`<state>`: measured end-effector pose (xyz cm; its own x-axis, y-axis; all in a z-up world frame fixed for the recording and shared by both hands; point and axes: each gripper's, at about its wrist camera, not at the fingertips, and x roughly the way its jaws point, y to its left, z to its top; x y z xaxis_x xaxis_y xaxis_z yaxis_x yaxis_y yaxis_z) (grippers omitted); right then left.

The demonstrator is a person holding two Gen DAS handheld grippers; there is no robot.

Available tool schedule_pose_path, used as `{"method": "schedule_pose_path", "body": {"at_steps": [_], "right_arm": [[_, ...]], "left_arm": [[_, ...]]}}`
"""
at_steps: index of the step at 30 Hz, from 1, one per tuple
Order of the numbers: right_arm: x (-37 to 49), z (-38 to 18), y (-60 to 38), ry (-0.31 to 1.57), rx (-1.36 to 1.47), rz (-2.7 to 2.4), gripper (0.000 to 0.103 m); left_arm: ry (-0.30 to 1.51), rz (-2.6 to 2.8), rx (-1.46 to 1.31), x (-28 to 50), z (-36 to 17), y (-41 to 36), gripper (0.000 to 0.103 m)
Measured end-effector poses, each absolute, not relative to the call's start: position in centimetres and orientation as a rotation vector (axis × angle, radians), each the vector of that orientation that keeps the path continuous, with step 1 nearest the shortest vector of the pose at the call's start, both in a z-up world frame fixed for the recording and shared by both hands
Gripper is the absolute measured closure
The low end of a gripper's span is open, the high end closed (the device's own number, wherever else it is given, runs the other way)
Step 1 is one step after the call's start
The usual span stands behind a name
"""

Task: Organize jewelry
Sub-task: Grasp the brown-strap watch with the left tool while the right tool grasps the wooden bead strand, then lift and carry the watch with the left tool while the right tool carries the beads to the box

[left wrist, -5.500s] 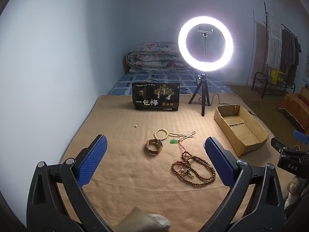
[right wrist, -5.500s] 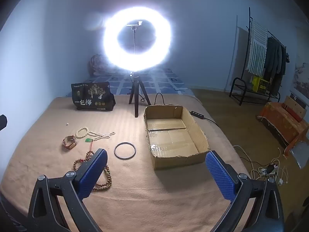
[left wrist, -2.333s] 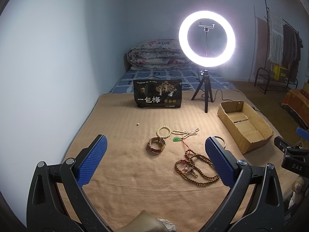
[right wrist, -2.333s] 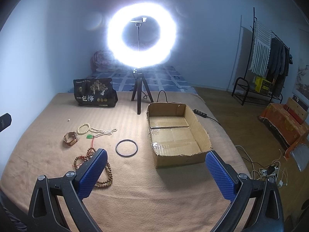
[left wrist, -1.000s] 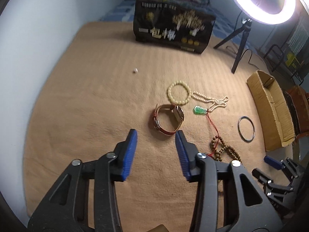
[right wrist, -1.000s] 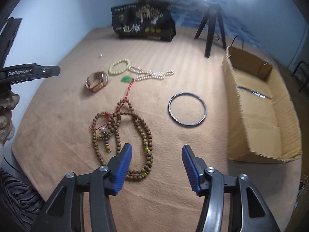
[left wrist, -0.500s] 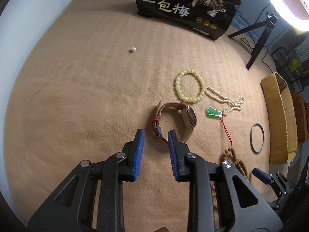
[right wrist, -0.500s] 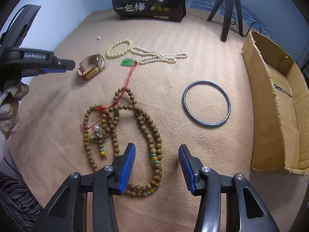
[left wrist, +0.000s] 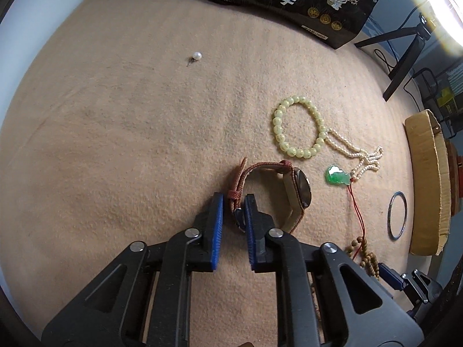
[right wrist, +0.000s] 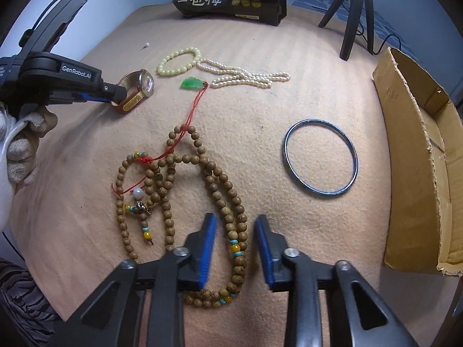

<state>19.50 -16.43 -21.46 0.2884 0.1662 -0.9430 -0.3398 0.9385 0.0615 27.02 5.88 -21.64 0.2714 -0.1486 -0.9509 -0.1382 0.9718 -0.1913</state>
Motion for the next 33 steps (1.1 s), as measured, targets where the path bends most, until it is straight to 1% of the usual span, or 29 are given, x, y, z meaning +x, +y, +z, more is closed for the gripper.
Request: {"method": "schedule_pose_path", "body": {"at_steps": [2, 8, 12, 23, 33], "right_arm": [[19.4, -21.3, -16.4, 1.233, -0.155, 0.34, 0.091], [19.1, -20.4, -16.3, 1.204, -0.142, 0.342, 0.092], [18.6, -18.4, -16.5, 1.135, -0.145, 0.334, 0.092], [16.1, -12.2, -17.4, 0.955, -0.144, 0.34, 0.092], [14.0, -6.1, -19.0, 0.789, -0.113, 0.329, 0.092]], "left_arm": [[1.297, 0.001, -0.252, 27.1, -21.7, 5.8, 0.095], [1.271, 0.019, -0.244, 26.9, -21.0, 5.9, 0.096], [1.235, 0.037, -0.249, 26.2, -19.6, 6.6, 0.096], [1.081, 0.022, -0.265, 23.7, -13.4, 7.2, 0.096], [0.945, -0.034, -0.266, 20.8, -8.1, 5.5, 0.096]]}}
